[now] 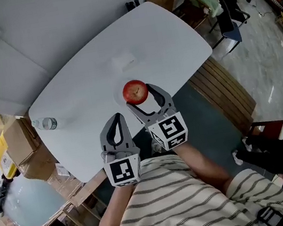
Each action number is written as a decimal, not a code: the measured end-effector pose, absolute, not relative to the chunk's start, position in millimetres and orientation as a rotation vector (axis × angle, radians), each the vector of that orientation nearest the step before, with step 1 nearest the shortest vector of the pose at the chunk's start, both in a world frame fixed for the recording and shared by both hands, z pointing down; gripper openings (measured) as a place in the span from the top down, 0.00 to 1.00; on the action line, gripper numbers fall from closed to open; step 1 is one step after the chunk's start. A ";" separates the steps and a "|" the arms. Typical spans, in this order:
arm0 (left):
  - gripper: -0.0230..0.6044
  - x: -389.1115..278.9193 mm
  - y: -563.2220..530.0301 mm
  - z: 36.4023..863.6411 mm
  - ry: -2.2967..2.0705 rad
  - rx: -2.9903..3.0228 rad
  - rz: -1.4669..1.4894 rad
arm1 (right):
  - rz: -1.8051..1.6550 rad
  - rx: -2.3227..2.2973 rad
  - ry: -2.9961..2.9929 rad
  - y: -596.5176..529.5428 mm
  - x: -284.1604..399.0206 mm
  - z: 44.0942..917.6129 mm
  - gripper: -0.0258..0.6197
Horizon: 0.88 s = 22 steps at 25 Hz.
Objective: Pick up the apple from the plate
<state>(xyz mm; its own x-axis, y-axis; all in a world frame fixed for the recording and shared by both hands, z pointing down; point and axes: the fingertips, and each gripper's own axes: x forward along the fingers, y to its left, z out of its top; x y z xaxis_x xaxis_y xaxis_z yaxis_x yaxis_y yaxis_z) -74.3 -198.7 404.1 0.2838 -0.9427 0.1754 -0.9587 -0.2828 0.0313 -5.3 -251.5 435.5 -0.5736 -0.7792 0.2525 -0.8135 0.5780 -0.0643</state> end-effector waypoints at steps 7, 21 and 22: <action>0.96 -77.9 -198.5 397.9 -1.794 2.402 0.185 | 0.241 1.349 -2.611 -243.1 -4.5 422.3 0.42; 0.96 -75.3 -197.7 387.8 -1.791 2.442 0.112 | 0.214 1.365 -2.636 -230.9 -3.8 398.2 0.42; 0.96 -75.5 -197.9 388.0 -1.791 2.444 0.111 | 0.212 1.363 -2.639 -230.9 -4.5 396.9 0.42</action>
<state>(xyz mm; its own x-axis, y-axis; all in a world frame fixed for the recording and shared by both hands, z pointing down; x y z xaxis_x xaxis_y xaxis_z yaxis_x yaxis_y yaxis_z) -75.5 -197.9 388.0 0.3013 -0.9455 0.1235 -0.9535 -0.2980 0.0448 -4.5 -230.9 396.9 -0.5704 -0.7943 0.2092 -0.8175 0.5737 -0.0510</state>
